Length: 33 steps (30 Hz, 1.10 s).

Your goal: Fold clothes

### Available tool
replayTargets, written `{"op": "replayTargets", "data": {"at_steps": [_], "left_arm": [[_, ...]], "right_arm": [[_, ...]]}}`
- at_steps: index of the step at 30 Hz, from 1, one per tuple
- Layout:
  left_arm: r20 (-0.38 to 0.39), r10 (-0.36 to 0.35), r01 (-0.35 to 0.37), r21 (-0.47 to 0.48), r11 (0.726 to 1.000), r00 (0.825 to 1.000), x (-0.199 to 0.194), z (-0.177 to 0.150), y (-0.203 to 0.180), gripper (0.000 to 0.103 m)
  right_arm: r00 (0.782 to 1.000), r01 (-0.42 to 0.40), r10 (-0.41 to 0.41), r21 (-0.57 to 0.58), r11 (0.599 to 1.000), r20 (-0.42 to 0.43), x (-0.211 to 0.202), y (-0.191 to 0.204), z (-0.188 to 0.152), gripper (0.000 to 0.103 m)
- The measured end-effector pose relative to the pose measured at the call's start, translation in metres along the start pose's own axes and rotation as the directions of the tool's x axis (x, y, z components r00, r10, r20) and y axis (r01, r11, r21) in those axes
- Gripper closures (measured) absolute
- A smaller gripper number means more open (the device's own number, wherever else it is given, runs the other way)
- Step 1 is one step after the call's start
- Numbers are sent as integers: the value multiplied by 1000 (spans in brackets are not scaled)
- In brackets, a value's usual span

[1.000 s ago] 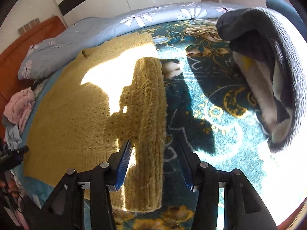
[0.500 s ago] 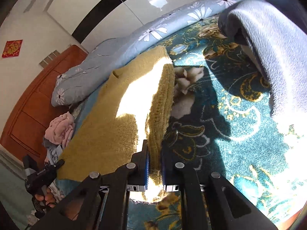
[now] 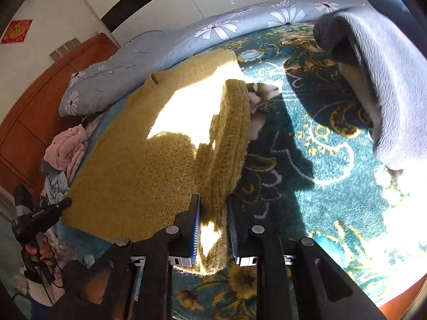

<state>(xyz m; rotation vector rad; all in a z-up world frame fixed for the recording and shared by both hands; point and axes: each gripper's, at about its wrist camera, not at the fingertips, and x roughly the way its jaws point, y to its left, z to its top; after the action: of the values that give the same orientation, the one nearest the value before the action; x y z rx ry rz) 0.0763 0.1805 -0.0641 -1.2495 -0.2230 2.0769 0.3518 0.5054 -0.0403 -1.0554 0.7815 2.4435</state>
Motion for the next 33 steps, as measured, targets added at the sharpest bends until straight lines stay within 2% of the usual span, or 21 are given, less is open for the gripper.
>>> {"op": "replayTargets", "data": {"at_steps": [1, 3, 7, 9, 11, 13, 14, 15, 16, 18, 20, 22, 23, 25, 28, 30, 33], "left_arm": [[18, 6, -6, 16, 1000, 1000, -6, 8, -1, 64], [47, 43, -46, 57, 997, 998, -13, 27, -6, 43], [80, 72, -85, 173, 981, 994, -7, 78, -22, 33], [89, 66, -85, 230, 969, 994, 10, 111, -33, 24], [104, 95, -125, 325, 937, 990, 38, 144, -50, 24], [122, 137, -177, 443, 879, 983, 69, 172, -67, 24], [118, 156, -195, 501, 843, 981, 86, 185, -74, 24], [100, 181, -206, 550, 809, 978, 104, 197, -81, 24], [72, 197, -202, 577, 792, 978, 122, 209, -86, 24], [14, 201, -171, 583, 794, 980, 155, 231, -90, 24], [-30, 189, -141, 554, 821, 981, 185, 252, -90, 24], [-69, 189, -122, 541, 832, 980, 215, 269, -89, 24], [-78, 197, -123, 547, 828, 977, 229, 275, -89, 24], [-66, 235, -150, 597, 788, 970, 254, 281, -91, 24], [-57, 250, -152, 657, 738, 967, 281, 285, -95, 24], [-75, 244, -133, 668, 732, 967, 298, 289, -93, 24], [-115, 241, -106, 664, 740, 964, 319, 290, -88, 24]], "right_arm": [[1000, 23, -22, -35, 999, 9, -3, 4, 5, 67], [999, 44, -41, -102, 994, 24, -3, 10, 21, 54], [997, 64, -53, -239, 969, 52, 20, 31, 81, 48], [997, 62, -47, -294, 954, 57, 40, 44, 119, 48], [996, 47, -19, -350, 935, 83, 61, 54, 157, 46], [996, 45, -7, -418, 907, 94, 83, 64, 192, 39], [996, 62, -29, -447, 892, 80, 97, 66, 208, 39], [996, 81, -56, -476, 876, 66, 112, 69, 225, 39], [997, 83, -69, -498, 863, 46, 127, 68, 241, 39], [997, 60, -76, -498, 865, -12, 157, 62, 274, 39], [993, 65, -104, -482, 874, -54, 187, 50, 300, 39], [986, 86, -144, -491, 867, -81, 218, 38, 319, 39], [980, 101, -173, -491, 865, -104, 233, 31, 326, 39], [970, 101, -195, -491, 865, -144, 258, 20, 334, 39], [967, 76, -192, -530, 845, -168, 282, 16, 339, 39], [966, 54, -180, -532, 845, -188, 294, 14, 342, 39], [960, 25, -168, -530, 848, -224, 310, 13, 342, 39]]}}
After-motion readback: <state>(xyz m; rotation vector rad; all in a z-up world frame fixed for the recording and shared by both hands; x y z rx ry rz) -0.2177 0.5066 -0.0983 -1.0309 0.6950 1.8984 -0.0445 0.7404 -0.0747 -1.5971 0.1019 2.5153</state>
